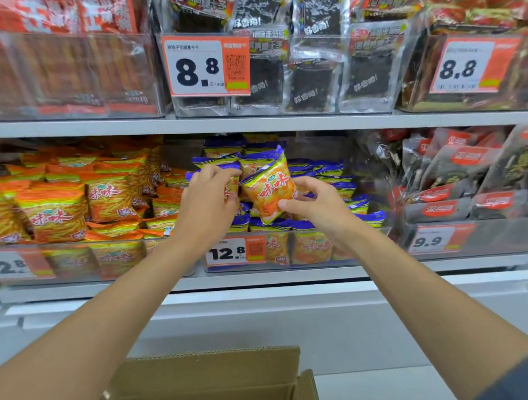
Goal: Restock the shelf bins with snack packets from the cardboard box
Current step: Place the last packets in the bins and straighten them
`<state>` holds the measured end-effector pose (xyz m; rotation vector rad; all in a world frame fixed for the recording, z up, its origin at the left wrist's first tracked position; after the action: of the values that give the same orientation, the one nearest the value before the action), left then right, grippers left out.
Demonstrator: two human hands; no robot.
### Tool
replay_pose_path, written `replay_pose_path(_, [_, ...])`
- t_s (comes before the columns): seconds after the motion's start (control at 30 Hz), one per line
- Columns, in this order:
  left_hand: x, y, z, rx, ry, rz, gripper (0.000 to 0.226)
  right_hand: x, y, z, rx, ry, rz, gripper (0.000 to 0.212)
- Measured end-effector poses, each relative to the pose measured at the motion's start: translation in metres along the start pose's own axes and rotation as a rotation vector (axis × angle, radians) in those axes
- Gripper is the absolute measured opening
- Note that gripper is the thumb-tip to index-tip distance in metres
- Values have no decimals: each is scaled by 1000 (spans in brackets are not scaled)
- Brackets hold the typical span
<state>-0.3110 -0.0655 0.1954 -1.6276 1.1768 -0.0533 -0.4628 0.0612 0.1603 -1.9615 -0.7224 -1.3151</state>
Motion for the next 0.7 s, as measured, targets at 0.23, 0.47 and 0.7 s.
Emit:
replay_pose_path(0.23, [-7, 9, -17, 24, -3, -125, 61, -11, -2, -5, 29, 88, -340, 38])
replay_pose_path(0.47, [-8, 11, -33, -68, -149, 83, 37, -10, -14, -3, -96, 22, -83, 33])
replay_pose_path(0.7, [-2, 25, -15, -225, -54, -37, 42, -10, -13, -1, -86, -30, 111, 42])
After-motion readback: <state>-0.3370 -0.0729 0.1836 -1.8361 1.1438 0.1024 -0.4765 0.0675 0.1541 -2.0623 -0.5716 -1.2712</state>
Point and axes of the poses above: each hand's wrist, its own z-axis away from the middle knuckle, its own y-axis out of the palm, x = y × z, the point moved 6 cm from there along -z, towards the middle knuckle, and after that the axes turned 10 degrees about -y, right-handed, at the moved point
